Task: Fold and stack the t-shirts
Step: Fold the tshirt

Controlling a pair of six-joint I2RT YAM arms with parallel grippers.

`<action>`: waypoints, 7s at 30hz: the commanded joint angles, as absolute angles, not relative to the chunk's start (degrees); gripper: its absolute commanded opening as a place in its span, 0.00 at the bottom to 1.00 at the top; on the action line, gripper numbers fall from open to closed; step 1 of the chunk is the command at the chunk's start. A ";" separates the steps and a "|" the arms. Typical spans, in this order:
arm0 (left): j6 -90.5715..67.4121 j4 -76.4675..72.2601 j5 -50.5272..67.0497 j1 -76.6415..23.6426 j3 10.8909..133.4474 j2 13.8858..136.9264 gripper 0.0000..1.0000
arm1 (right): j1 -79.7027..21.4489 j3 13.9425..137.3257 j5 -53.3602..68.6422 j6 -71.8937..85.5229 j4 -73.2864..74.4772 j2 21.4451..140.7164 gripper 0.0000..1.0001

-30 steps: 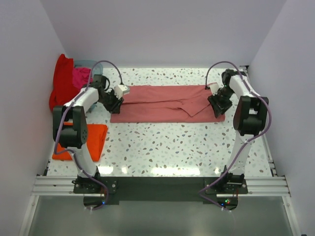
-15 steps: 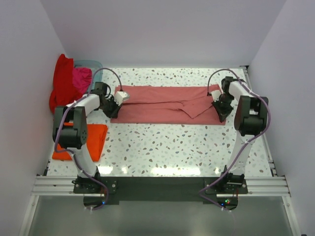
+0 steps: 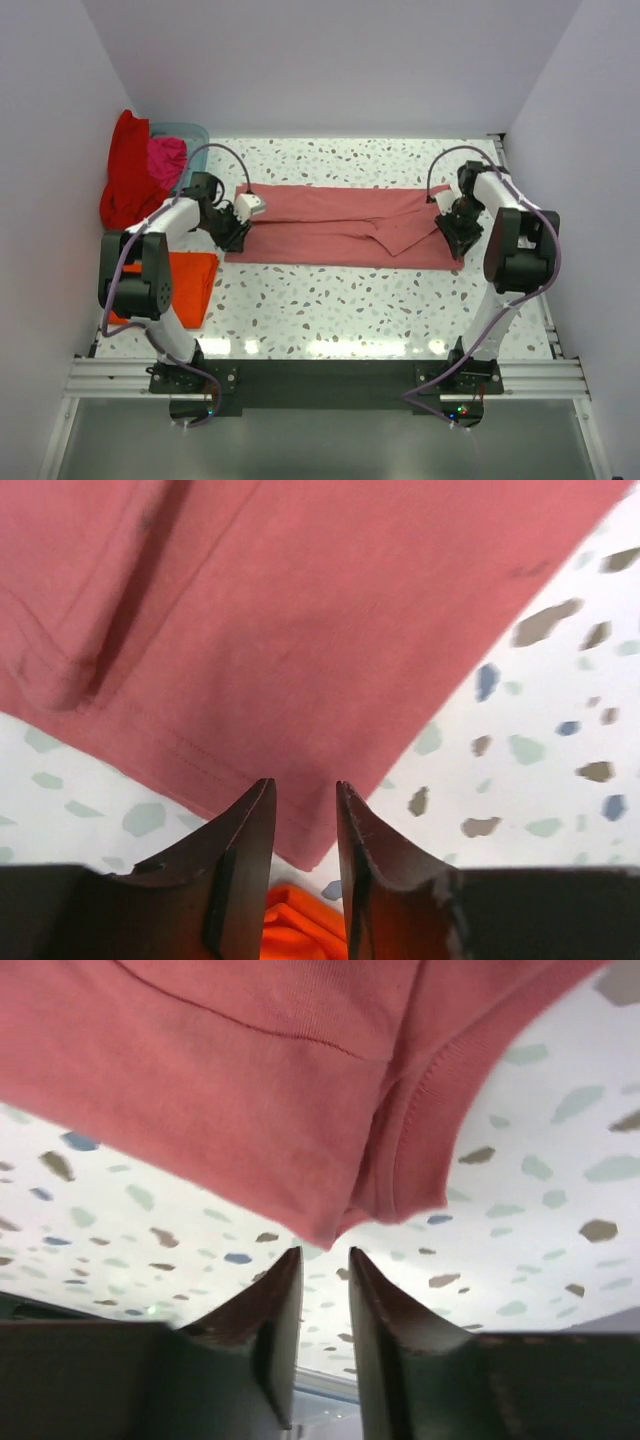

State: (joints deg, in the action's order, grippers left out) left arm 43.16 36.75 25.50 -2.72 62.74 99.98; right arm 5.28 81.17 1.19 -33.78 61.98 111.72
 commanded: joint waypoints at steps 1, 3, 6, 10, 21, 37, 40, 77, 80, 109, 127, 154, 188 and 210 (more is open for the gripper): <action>44.30 37.80 36.36 -6.48 68.45 93.35 0.38 | 6.06 88.40 5.78 -32.35 68.01 106.09 0.33; 42.55 33.51 39.71 -9.21 70.92 92.90 0.40 | 6.15 92.09 10.34 -30.16 69.43 105.03 0.36; 38.69 23.06 40.08 -16.42 71.28 93.08 0.41 | 6.24 95.08 14.14 -25.60 69.17 105.64 0.37; 39.19 3.66 34.91 -29.40 68.38 95.18 0.41 | 6.24 96.85 16.09 -19.70 65.14 108.80 0.36; 58.60 -10.11 39.99 -43.41 75.23 112.30 0.38 | 6.77 104.67 14.24 -12.84 62.22 120.14 0.38; 71.10 -10.12 37.62 -47.99 82.08 124.27 0.33 | 8.70 111.44 15.73 -9.41 65.39 128.58 0.38; 72.42 -9.93 37.27 -48.16 82.70 125.68 0.33 | 8.70 111.53 16.35 -9.49 65.92 128.41 0.38; 43.01 -21.35 34.55 -39.38 88.59 128.93 0.00 | 9.23 86.74 8.27 -12.66 60.56 118.30 0.11; 38.69 -23.37 31.91 -37.62 89.03 129.90 0.00 | 9.23 87.80 6.51 -12.39 60.47 118.91 0.11; 12.67 8.50 32.43 -24.53 94.12 120.50 0.30 | 4.49 105.90 12.92 -15.83 63.28 119.70 0.14; 2.02 14.24 37.97 -33.48 110.63 132.69 0.22 | -2.38 110.30 9.49 -13.54 60.91 123.40 0.13; 5.27 10.99 29.09 -37.62 116.54 141.77 0.20 | 4.13 106.61 17.93 -5.19 61.70 128.31 0.37; -8.08 -1.30 29.80 -32.87 113.38 141.68 0.20 | 4.31 101.87 37.07 1.13 59.68 126.99 0.00; -11.25 -6.94 31.28 -28.13 102.92 132.02 0.21 | 0.44 98.69 36.48 13.98 43.41 128.05 0.16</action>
State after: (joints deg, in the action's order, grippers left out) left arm -10.87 -2.55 29.45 -28.53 103.37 138.06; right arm 0.86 96.95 36.97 12.10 45.54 129.25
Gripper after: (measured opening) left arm 0.208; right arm 0.129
